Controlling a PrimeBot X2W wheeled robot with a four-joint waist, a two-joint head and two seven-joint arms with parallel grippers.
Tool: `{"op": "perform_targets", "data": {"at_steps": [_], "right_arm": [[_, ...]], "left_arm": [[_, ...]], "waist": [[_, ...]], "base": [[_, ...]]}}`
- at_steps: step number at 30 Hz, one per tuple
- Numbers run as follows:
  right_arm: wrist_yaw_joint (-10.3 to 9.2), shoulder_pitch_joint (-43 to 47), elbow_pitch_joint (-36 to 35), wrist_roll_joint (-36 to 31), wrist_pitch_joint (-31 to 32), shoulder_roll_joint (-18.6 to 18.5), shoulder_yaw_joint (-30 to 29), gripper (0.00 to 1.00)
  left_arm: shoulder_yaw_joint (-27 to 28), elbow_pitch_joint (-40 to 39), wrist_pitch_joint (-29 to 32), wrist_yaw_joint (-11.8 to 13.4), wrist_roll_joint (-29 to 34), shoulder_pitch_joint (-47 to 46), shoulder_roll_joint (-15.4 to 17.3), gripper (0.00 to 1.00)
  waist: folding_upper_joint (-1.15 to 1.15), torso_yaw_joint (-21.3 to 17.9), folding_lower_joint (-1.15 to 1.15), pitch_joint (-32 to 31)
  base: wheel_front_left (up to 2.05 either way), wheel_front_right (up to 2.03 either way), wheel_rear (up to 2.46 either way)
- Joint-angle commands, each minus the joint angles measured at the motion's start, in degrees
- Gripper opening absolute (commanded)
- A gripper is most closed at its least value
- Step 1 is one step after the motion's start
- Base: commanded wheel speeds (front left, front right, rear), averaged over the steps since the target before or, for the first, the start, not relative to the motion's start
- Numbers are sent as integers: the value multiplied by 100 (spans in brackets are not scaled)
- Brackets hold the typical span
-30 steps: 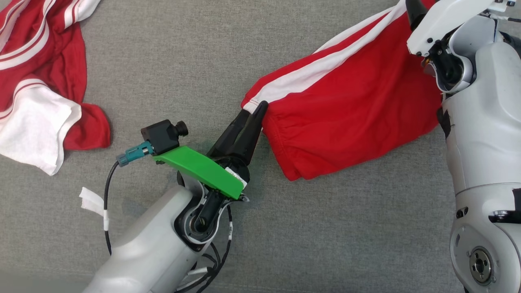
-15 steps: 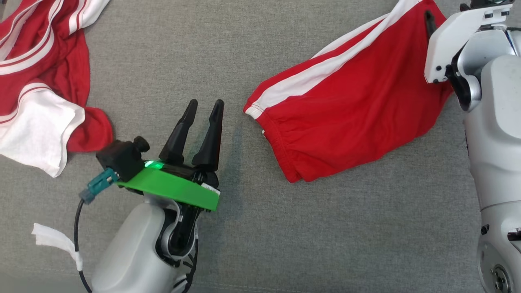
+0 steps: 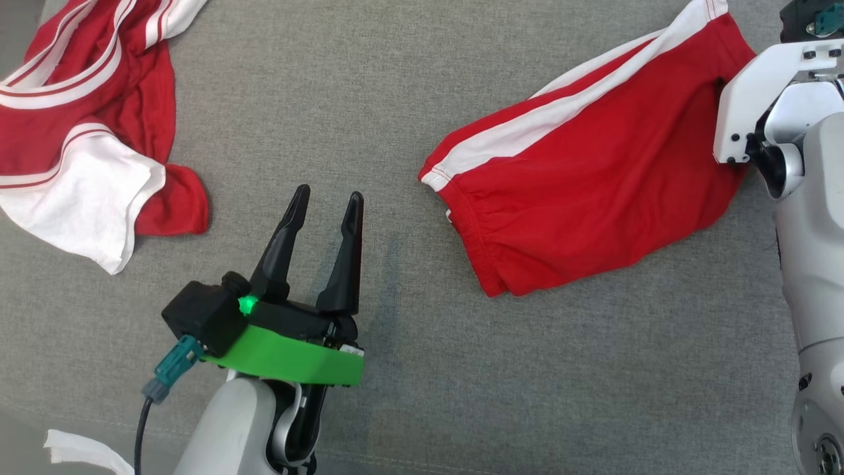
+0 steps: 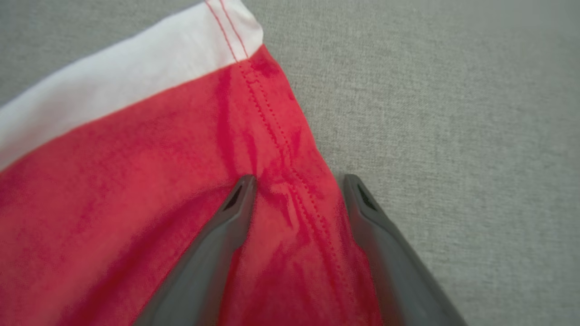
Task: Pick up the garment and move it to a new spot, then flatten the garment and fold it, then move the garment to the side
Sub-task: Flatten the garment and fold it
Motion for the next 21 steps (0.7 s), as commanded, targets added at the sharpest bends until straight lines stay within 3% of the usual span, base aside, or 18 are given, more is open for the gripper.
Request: {"op": "perform_targets", "data": {"at_steps": [1,2,9,18,21], "right_arm": [[4,478,273,140,198,53,20,60],[3,516,290,328,219,91,10,0],[-4,647,-37,1418,-187,132,-409,0],[-2,1231,-579,1789,-522,-549,-1309,0],[-1,1378,-840,1824,-501,-658,-1346,0]], "left_arm": [[48,-18,-1,-16,21,105,-12,100],[76,-23,-1,-16,39,154,-18,100],[390,-45,-1,-17,330,481,-21,100],[676,-205,-1,-17,733,1173,161,100],[746,-163,-1,-17,758,1329,136,100]], "waist": [[0,5,0,-53],[0,-11,0,-82],[0,-293,0,-400],[0,-623,0,-1003],[0,-644,0,-1106]], "base": [[0,0,0],[0,0,0],[0,0,0],[0,0,0],[0,0,0]]}}
